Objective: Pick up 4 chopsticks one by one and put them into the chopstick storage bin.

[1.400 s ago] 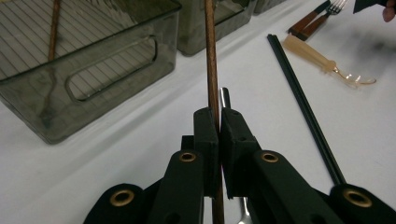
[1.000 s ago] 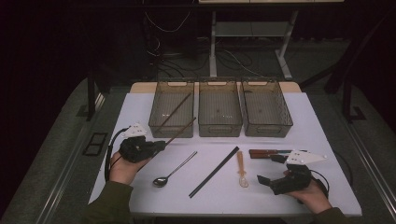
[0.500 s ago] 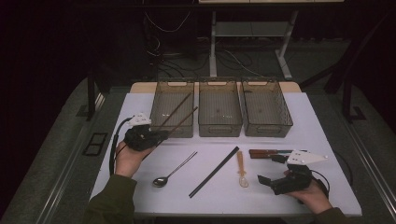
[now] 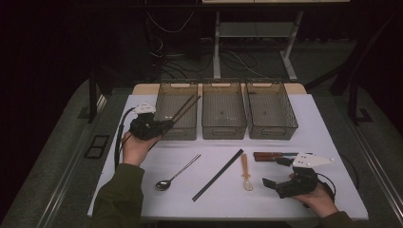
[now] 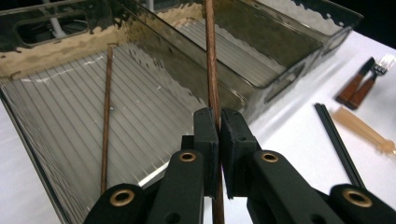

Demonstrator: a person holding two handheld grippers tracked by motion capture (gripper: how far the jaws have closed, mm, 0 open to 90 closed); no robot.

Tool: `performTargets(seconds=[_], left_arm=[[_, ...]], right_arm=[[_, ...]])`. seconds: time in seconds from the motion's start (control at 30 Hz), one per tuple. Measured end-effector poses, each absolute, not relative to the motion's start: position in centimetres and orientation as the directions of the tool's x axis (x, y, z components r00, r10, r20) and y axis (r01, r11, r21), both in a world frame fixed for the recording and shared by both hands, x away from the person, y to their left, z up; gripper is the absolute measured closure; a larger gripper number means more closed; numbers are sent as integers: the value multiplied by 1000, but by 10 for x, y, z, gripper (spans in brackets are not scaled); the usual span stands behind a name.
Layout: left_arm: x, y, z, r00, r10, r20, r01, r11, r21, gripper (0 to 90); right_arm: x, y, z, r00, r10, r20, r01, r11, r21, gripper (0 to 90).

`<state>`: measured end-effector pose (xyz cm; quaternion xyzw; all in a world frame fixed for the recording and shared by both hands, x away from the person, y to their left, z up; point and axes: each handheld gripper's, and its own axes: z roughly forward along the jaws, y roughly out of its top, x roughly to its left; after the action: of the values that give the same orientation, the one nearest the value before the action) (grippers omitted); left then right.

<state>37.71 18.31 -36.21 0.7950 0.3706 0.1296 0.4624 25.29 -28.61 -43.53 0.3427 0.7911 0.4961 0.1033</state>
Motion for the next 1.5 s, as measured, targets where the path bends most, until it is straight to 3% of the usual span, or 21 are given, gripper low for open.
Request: performTargets(seconds=[0.73, 1.5], left_arm=[[431, 162, -349, 620, 779, -89, 490, -297, 819, 852], [480, 162, -378, 528, 846, -76, 568, -285, 772, 852]], right_arm=[[253, -287, -435, -745, 642, 183, 439, 265, 859, 7], [252, -289, -434, -744, 639, 195, 437, 245, 865, 7]])
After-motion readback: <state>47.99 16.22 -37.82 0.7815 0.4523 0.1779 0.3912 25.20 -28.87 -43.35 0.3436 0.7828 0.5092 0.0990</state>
